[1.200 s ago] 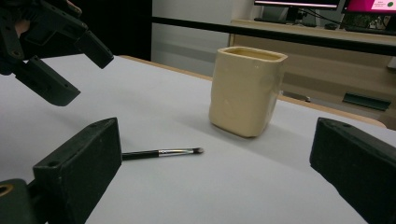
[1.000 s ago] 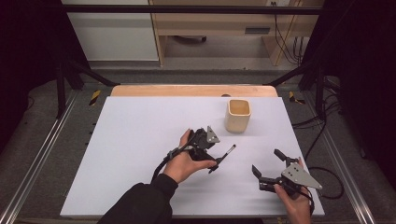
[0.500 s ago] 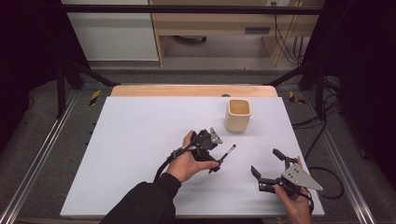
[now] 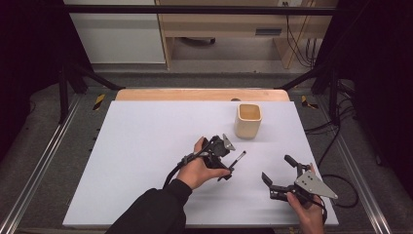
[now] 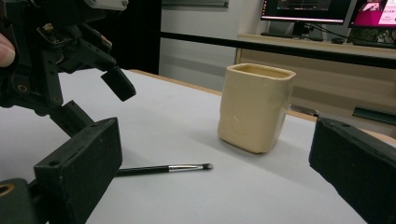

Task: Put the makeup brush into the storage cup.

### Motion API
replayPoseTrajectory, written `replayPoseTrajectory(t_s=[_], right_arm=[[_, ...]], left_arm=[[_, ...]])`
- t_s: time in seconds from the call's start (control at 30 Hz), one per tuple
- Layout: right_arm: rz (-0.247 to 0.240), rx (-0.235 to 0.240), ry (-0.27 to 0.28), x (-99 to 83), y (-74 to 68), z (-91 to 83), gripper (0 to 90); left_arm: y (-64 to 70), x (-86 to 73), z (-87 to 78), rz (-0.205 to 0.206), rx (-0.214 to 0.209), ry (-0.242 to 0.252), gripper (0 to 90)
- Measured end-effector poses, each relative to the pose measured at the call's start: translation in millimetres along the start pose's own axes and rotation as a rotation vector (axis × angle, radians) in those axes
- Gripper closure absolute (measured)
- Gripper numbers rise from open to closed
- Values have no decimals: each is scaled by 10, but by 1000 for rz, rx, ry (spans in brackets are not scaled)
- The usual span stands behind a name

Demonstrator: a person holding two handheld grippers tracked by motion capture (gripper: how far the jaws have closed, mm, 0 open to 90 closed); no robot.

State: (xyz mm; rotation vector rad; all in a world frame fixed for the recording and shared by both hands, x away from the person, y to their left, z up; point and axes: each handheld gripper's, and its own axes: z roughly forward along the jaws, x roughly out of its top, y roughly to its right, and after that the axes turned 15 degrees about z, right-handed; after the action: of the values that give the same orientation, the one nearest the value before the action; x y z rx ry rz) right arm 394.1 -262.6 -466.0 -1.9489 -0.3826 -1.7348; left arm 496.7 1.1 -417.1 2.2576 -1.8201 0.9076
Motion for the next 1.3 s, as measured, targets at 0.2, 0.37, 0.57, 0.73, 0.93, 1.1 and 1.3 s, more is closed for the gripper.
replayPoseTrajectory(t_s=[0.2, 0.37, 0.57, 0.73, 0.93, 1.1, 1.3], right_arm=[[-2, -1, -5, -6, -3, 1, 30], [-4, -3, -7, -7, 1, 1, 30], [-4, -5, -10, -8, 2, 0, 30], [-5, -6, -10, -9, 5, 1, 30], [-2, -7, -13, -10, 1, 0, 30], [-5, -8, -14, -11, 4, 2, 30], [-13, -11, -20, -14, 0, 7, 31]], left_arm=[[7, 19, 38, 12, -15, -23, 64], [7, 20, 68, -2, -15, -25, 64], [15, 26, 89, -1, -17, -29, 65], [22, 30, 111, 1, -17, -35, 65], [32, 20, 118, -4, -12, -31, 77], [41, 3, 138, -6, -14, -38, 77], [59, -6, 171, -9, -20, -41, 77]])
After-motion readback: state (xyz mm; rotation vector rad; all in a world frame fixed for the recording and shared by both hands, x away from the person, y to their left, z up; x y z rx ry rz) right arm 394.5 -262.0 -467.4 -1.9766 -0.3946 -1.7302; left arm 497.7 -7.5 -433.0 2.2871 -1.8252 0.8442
